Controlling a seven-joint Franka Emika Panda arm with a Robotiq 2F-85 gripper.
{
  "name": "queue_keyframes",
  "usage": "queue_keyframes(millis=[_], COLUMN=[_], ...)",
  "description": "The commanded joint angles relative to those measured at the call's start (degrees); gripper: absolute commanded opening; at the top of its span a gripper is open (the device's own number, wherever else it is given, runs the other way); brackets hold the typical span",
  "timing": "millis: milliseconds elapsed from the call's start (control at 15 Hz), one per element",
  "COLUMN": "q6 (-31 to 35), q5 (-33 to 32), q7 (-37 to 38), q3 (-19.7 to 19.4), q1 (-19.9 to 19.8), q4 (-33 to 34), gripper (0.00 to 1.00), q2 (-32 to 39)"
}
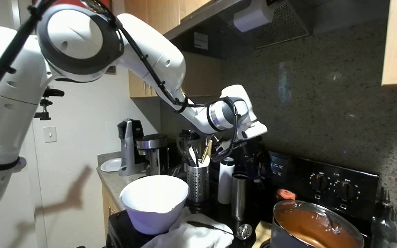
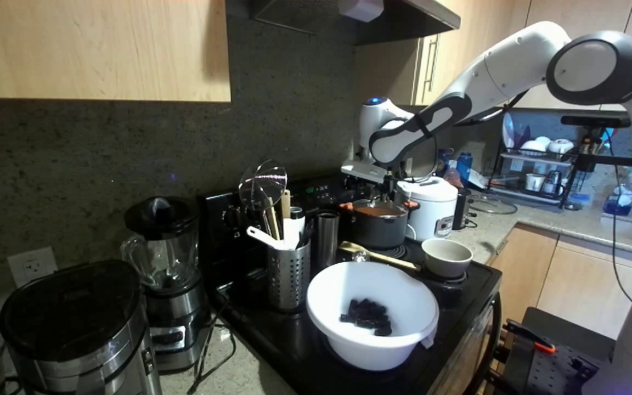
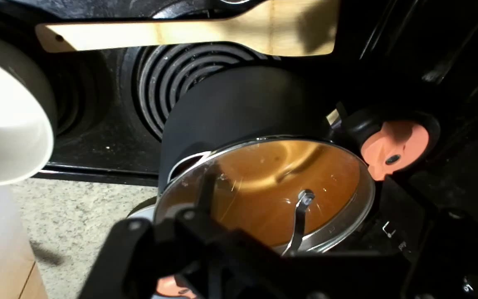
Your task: Turn the pot counter clockwise
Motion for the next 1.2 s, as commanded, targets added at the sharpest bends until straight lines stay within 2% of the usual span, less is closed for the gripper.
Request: queue_keyframes(millis=[0,267,400,733,1133], q6=[-2.2,-2.7,-0.4,-0.4,1.1], q5=[4.2,4.4,4.6,4.7,3.3], q7=[-3.1,-3.7,-3.1,-3.8,-2.9], q3=[-1.6,-3.1,-3.6,-3.7,-5.9], q1=[1.5,2.8,3.1,3.1,4.4], q4=[6.0,9.2,6.8,7.5,8.4], gripper=[1.00,1.00,1.00,1.00,1.00], q2=[3.5,6.2,5.1,5.7,8.1])
